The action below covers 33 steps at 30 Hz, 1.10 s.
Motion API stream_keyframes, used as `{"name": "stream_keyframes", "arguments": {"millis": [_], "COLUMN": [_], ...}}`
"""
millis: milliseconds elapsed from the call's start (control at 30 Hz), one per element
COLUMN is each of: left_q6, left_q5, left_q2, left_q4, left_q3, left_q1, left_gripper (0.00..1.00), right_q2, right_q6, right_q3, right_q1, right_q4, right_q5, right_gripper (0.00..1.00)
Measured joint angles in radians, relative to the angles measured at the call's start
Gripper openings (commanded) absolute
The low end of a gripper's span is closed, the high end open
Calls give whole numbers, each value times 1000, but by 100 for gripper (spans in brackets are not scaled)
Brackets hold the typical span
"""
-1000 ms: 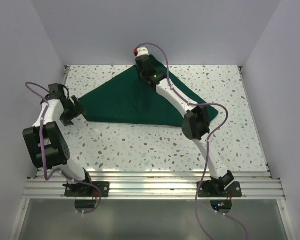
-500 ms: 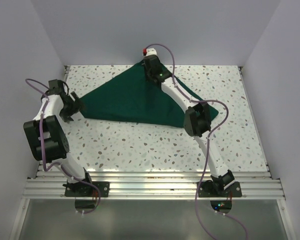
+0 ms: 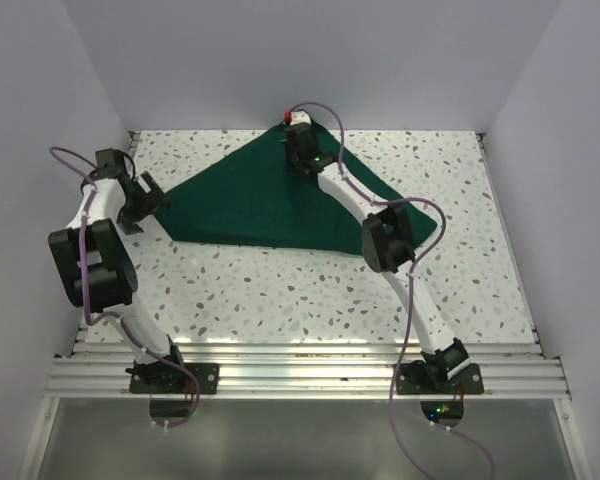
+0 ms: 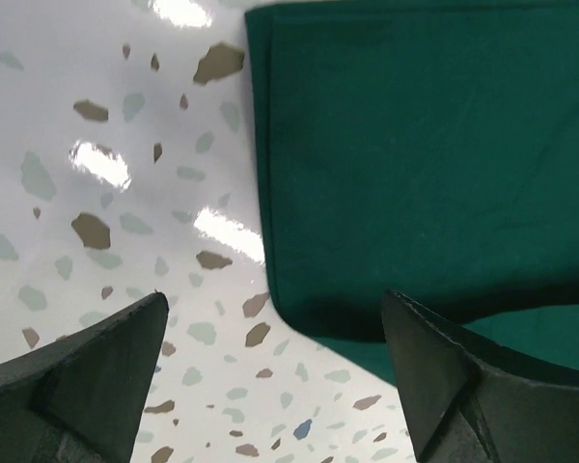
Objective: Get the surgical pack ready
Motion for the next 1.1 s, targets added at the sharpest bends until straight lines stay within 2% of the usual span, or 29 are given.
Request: {"name": "stream_keyframes", "arguments": {"millis": [100,567,1100], "left_q6": [0,3,27], "left_q5": [0,39,0], "left_q2": [34,215,302], "left_q4": [3,-21,-52], "left_q3": [60,273,320], "left_q1": [1,20,20], "left_gripper": [100,100,100], "right_q2": [16,32,36], "right_q6": [10,86,117], "right_q3": [0,-36,-57], "right_q1": [-1,-31,-46], "right_q4": [-2,-24,-3], "right_q5": [0,-37,-165], "right_gripper": [6,7,14]}}
